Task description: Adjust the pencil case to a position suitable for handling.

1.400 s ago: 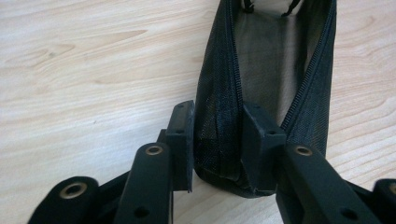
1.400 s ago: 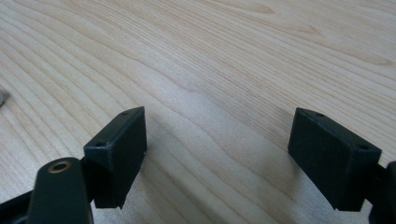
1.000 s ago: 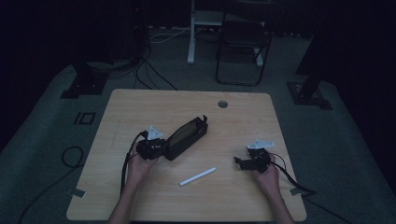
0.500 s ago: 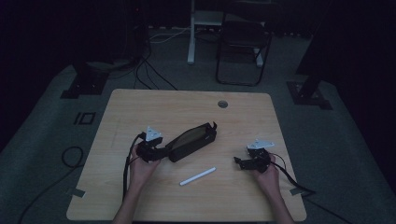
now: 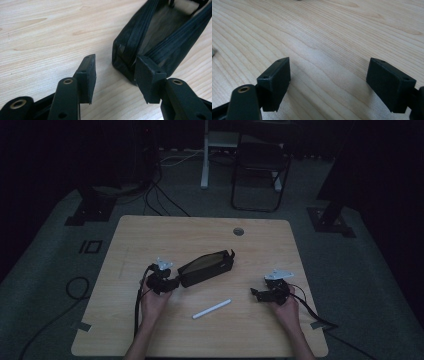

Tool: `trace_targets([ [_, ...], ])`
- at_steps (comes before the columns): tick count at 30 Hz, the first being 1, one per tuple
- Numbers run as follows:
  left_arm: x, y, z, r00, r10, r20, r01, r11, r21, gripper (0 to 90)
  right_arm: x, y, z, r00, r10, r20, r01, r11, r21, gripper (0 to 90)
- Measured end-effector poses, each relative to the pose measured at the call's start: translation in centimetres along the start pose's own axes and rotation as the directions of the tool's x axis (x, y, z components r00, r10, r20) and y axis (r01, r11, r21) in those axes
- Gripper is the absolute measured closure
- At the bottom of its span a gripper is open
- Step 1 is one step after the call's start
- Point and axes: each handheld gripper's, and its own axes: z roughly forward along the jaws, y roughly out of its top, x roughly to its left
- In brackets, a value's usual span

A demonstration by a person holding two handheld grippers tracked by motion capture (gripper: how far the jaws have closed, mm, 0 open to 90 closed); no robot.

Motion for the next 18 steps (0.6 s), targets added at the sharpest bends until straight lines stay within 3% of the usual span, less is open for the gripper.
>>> trace_targets([
  [5, -0.5, 1.6, -0.5, 0.9992, -0.039, 0.010, 0.039, 0.9971, -0.065, 42.2, 0.0, 0.0, 0.0, 1.0000, 0.001, 0.000, -0.001, 1.0000, 0.000, 19.2],
  [9, -1.2, 2.3, 0.7, 0.9996, -0.027, -0.012, 0.026, 0.9990, -0.037, 40.5, 0.0, 0.0, 0.0, 1.0000, 0.001, 0.000, -0.001, 1.0000, 0.000, 19.2],
  [13, -0.9, 2.0, 1.7, 0.9988, -0.030, -0.038, 0.030, 0.9995, 0.007, 43.2, 0.0, 0.0, 0.0, 1.0000, 0.001, 0.000, -0.001, 1.0000, 0.000, 19.2],
  [16, -0.1, 1.7, 1.5, 0.9990, -0.035, -0.029, 0.036, 0.9992, 0.020, 49.4, 0.0, 0.0, 0.0, 1.0000, 0.001, 0.000, -0.001, 1.0000, 0.000, 19.2],
  [18, 0.3, 1.8, 1.4, 0.9997, -0.017, -0.018, 0.018, 0.9995, 0.024, 56.0, 0.0, 0.0, 0.0, 1.0000, 0.001, 0.000, -0.001, 1.0000, 0.000, 19.2],
])
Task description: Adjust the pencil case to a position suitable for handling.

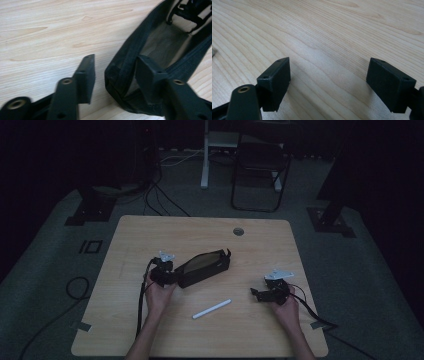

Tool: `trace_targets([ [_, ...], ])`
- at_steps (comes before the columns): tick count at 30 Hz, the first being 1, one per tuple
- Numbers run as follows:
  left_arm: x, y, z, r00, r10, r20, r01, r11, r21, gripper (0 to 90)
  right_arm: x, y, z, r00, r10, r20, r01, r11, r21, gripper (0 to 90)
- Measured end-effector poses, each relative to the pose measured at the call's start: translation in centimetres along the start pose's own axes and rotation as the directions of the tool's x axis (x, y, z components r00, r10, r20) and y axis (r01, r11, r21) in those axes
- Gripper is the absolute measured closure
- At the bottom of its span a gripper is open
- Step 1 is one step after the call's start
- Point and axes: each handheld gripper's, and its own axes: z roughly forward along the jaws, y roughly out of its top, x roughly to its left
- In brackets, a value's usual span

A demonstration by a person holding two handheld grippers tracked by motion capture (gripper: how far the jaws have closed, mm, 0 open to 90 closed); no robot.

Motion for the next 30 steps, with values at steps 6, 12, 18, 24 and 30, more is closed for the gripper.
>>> trace_targets([
  [6, 0.7, 0.0, 0.1, 0.9972, 0.055, 0.050, -0.055, 0.9985, -0.007, 62.7, 0.0, 0.0, 0.0, 1.0000, 0.000, 0.000, 0.000, 1.0000, 0.000, 19.2],
  [12, 0.1, -0.2, 0.2, 0.9867, 0.128, 0.100, -0.126, 0.9918, -0.020, 64.1, 0.0, 0.0, 0.0, 1.0000, 0.000, 0.000, 0.000, 1.0000, 0.000, 19.2],
  [18, -1.2, -0.2, 0.3, 0.9638, 0.216, 0.157, -0.211, 0.9764, -0.047, 63.6, 0.0, 0.0, 0.0, 1.0000, 0.001, 0.000, -0.001, 1.0000, 0.000, 19.2],
  [24, -1.2, 0.4, 0.4, 0.9485, 0.256, 0.187, -0.245, 0.9663, -0.079, 59.2, 0.0, 0.0, 0.0, 1.0000, 0.001, 0.001, -0.001, 1.0000, 0.000, 19.2],
  [30, -1.2, 0.6, -1.1, 0.9534, 0.245, 0.176, -0.221, 0.9641, -0.147, 41.5, 0.0, 0.0, 0.0, 1.0000, 0.002, 0.001, -0.002, 1.0000, 0.001, 19.2],
])
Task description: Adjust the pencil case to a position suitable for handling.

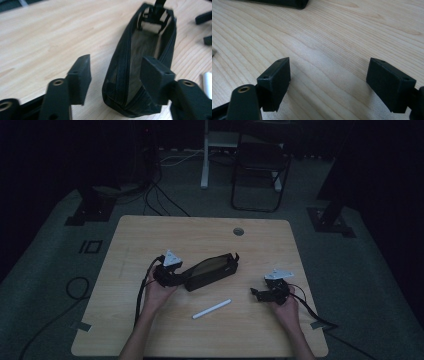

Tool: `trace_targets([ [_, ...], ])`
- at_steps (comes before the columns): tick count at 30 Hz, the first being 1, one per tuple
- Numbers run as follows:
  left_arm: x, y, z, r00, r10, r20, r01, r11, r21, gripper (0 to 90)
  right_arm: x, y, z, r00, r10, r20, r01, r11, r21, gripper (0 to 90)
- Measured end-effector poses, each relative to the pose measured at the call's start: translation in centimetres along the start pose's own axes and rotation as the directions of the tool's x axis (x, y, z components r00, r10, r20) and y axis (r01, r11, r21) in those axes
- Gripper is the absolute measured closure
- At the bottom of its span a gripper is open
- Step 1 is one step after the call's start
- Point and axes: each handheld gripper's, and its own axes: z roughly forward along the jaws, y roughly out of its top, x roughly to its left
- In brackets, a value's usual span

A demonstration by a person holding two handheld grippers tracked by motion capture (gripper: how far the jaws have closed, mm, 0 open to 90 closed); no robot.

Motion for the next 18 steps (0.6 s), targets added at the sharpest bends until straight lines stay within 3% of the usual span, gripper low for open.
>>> trace_targets([
  [10, -2.1, -0.8, -2.4, 0.9978, 0.042, 0.051, -0.040, 0.9982, -0.045, 43.1, 0.0, 0.0, 0.0, 1.0000, 0.000, 0.000, 0.000, 1.0000, 0.000, 19.2],
  [18, -4.7, -2.0, -2.9, 0.9897, 0.081, 0.118, -0.077, 0.9962, -0.040, 43.1, 0.0, 0.0, 0.0, 1.0000, -0.001, 0.000, 0.001, 1.0000, 0.000, 19.2],
])
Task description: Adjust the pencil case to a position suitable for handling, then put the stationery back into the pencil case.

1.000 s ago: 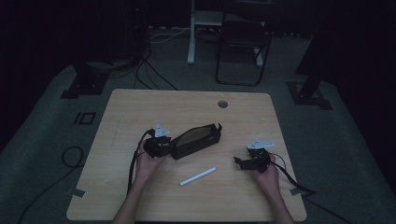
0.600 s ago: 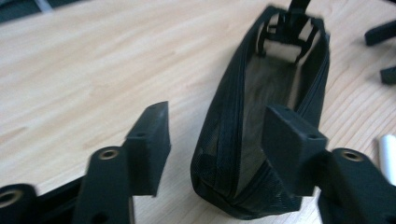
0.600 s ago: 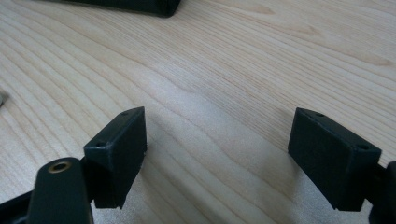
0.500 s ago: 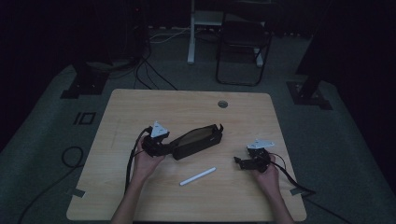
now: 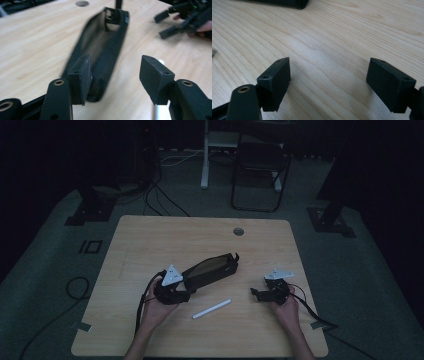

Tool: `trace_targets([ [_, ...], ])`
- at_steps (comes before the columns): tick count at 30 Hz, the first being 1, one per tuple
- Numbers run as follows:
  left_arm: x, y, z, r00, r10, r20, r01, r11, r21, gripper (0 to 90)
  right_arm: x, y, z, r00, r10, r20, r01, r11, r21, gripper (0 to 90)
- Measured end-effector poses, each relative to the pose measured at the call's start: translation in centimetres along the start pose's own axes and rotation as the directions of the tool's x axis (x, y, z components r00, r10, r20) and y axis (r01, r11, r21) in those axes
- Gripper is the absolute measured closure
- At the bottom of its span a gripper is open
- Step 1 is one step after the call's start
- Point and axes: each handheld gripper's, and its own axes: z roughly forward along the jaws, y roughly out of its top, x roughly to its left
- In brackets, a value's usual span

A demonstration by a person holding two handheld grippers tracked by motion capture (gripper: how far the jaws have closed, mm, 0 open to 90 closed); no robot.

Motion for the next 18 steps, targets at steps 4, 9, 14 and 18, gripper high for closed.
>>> trace_targets([
  [4, -1.0, -0.7, 0.5, 0.9999, 0.010, 0.006, -0.010, 0.9998, 0.017, 42.6, 0.0, 0.0, 0.0, 1.0000, 0.000, 0.000, 0.000, 1.0000, 0.000, 19.2],
  [9, -2.0, -1.4, 1.2, 0.9992, 0.012, 0.038, -0.013, 0.9994, 0.032, 43.3, 0.0, 0.0, 0.0, 1.0000, 0.000, 0.000, 0.000, 1.0000, 0.000, 19.2],
  [14, -2.9, -1.7, 1.7, 0.9985, 0.046, 0.031, -0.047, 0.9973, 0.056, 42.6, 0.0, 0.0, 0.0, 1.0000, 0.000, 0.000, 0.000, 1.0000, 0.000, 19.2],
  [18, -3.4, -2.1, 2.1, 0.9967, 0.070, 0.042, -0.073, 0.9952, 0.065, 42.3, 0.0, 0.0, 0.0, 1.0000, 0.000, 0.000, 0.000, 1.0000, 0.000, 19.2],
])
